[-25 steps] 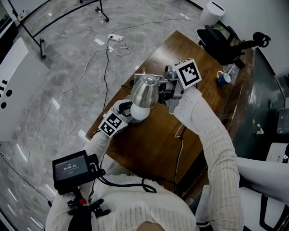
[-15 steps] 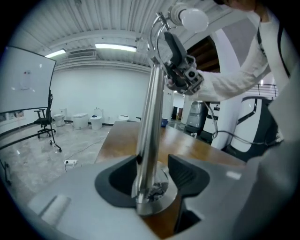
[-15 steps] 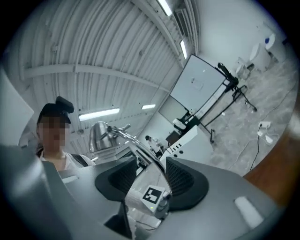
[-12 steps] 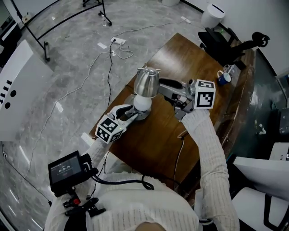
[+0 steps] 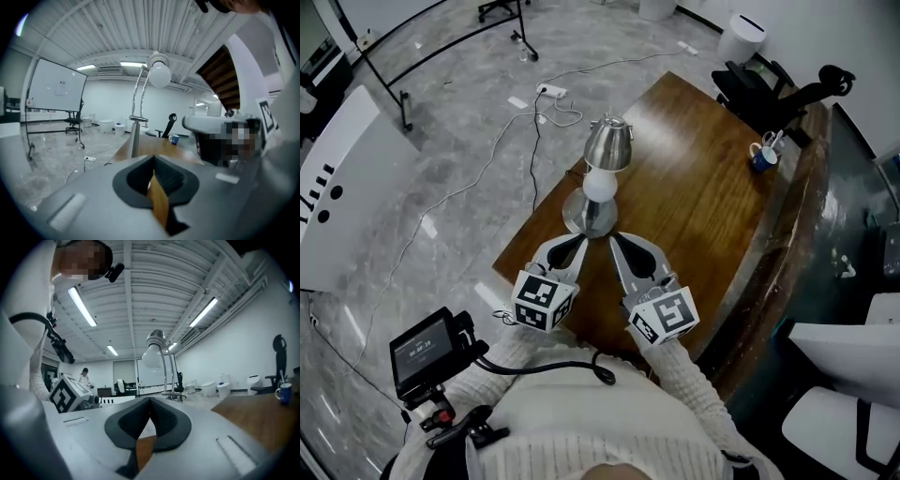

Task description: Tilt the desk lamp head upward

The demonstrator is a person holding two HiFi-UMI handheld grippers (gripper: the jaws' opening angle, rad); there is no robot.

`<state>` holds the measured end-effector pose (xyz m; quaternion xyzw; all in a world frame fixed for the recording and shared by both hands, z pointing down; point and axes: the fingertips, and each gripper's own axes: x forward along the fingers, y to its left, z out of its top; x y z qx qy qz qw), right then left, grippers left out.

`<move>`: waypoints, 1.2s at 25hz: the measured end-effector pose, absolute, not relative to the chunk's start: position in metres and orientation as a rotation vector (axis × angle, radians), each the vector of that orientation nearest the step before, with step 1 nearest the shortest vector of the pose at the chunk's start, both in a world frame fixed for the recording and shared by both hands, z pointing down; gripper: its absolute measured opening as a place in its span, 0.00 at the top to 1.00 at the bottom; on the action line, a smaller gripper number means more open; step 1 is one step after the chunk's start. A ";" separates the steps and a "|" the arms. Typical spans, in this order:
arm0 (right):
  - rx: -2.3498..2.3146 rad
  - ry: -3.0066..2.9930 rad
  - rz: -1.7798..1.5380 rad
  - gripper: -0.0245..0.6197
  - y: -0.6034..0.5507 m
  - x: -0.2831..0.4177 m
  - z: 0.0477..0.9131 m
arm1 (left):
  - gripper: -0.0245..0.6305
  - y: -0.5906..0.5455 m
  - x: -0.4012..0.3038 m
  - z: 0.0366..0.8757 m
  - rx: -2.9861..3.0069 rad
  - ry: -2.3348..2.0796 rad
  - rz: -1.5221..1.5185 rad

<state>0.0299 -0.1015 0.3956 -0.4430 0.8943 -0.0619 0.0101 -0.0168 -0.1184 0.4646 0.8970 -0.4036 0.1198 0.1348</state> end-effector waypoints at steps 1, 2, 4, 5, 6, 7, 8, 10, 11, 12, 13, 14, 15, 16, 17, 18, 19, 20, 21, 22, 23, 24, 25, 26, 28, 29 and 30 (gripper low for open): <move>-1.427 2.779 -0.206 0.97 -0.090 0.026 0.396 | 0.95 -0.109 -0.023 0.459 2.563 -1.187 0.321; -1.461 2.762 -0.234 0.97 -0.081 0.023 0.396 | 0.95 -0.101 -0.028 0.454 2.531 -1.190 0.292; -1.511 2.723 -0.324 0.97 -0.070 0.024 0.405 | 0.95 -0.089 -0.032 0.448 2.472 -1.170 0.234; -1.530 2.707 -0.377 0.97 -0.069 0.026 0.412 | 0.95 -0.087 -0.032 0.447 2.453 -1.158 0.212; -1.548 2.701 -0.423 0.97 -0.069 0.029 0.420 | 0.95 -0.086 -0.030 0.445 2.451 -1.149 0.203; -1.564 2.705 -0.455 0.97 -0.071 0.030 0.428 | 0.95 -0.085 -0.028 0.445 2.466 -1.143 0.212; -1.581 2.717 -0.471 0.97 -0.072 0.031 0.434 | 0.95 -0.084 -0.025 0.445 2.489 -1.138 0.232; -1.601 2.742 -0.482 0.97 -0.074 0.030 0.441 | 0.95 -0.083 -0.019 0.447 2.533 -1.113 0.272; -1.607 2.751 -0.485 0.97 -0.074 0.030 0.443 | 0.95 -0.082 -0.016 0.448 2.549 -1.098 0.287; -1.616 2.758 -0.485 0.97 -0.074 0.029 0.443 | 0.95 -0.081 -0.014 0.448 2.562 -1.089 0.300; -1.626 2.765 -0.484 0.97 -0.073 0.029 0.444 | 0.95 -0.080 -0.012 0.448 2.573 -1.087 0.312; -1.636 2.769 -0.482 0.97 -0.072 0.029 0.444 | 0.95 -0.080 -0.011 0.448 2.582 -1.086 0.321; -1.640 2.772 -0.483 0.97 -0.071 0.028 0.445 | 0.95 -0.079 -0.010 0.447 2.589 -1.084 0.325; -1.639 2.775 -0.487 0.97 -0.070 0.027 0.445 | 0.95 -0.079 -0.009 0.447 2.592 -1.080 0.327; -1.635 2.778 -0.492 0.97 -0.069 0.026 0.445 | 0.95 -0.078 -0.008 0.448 2.594 -1.074 0.329; -1.628 2.783 -0.499 0.97 -0.068 0.025 0.446 | 0.95 -0.076 -0.006 0.449 2.596 -1.067 0.333; -1.622 2.789 -0.507 0.97 -0.067 0.024 0.447 | 0.95 -0.074 -0.004 0.450 2.597 -1.060 0.340; -1.618 2.794 -0.513 0.97 -0.066 0.023 0.449 | 0.95 -0.072 -0.003 0.452 2.596 -1.053 0.346; -1.614 2.799 -0.517 0.97 -0.065 0.022 0.449 | 0.95 -0.071 -0.002 0.454 2.595 -1.047 0.351; -1.611 2.804 -0.519 0.97 -0.065 0.022 0.450 | 0.95 -0.071 -0.001 0.455 2.594 -1.043 0.354; -1.608 2.808 -0.520 0.97 -0.065 0.021 0.450 | 0.95 -0.071 -0.001 0.455 2.594 -1.043 0.355; -1.606 2.811 -0.521 0.97 -0.066 0.021 0.450 | 0.95 -0.071 -0.001 0.455 2.594 -1.045 0.355; -1.605 2.814 -0.523 0.97 -0.066 0.021 0.450 | 0.95 -0.072 -0.002 0.455 2.593 -1.049 0.354; -1.604 2.818 -0.526 0.97 -0.067 0.022 0.451 | 0.95 -0.073 -0.003 0.455 2.592 -1.055 0.354; -1.603 2.825 -0.530 0.97 -0.067 0.022 0.451 | 0.95 -0.075 -0.005 0.456 2.590 -1.066 0.355; -1.603 2.828 -0.533 0.97 -0.067 0.022 0.451 | 0.95 -0.075 -0.005 0.456 2.589 -1.070 0.358; -1.604 2.832 -0.536 0.97 -0.067 0.023 0.452 | 0.95 -0.075 -0.006 0.457 2.588 -1.073 0.360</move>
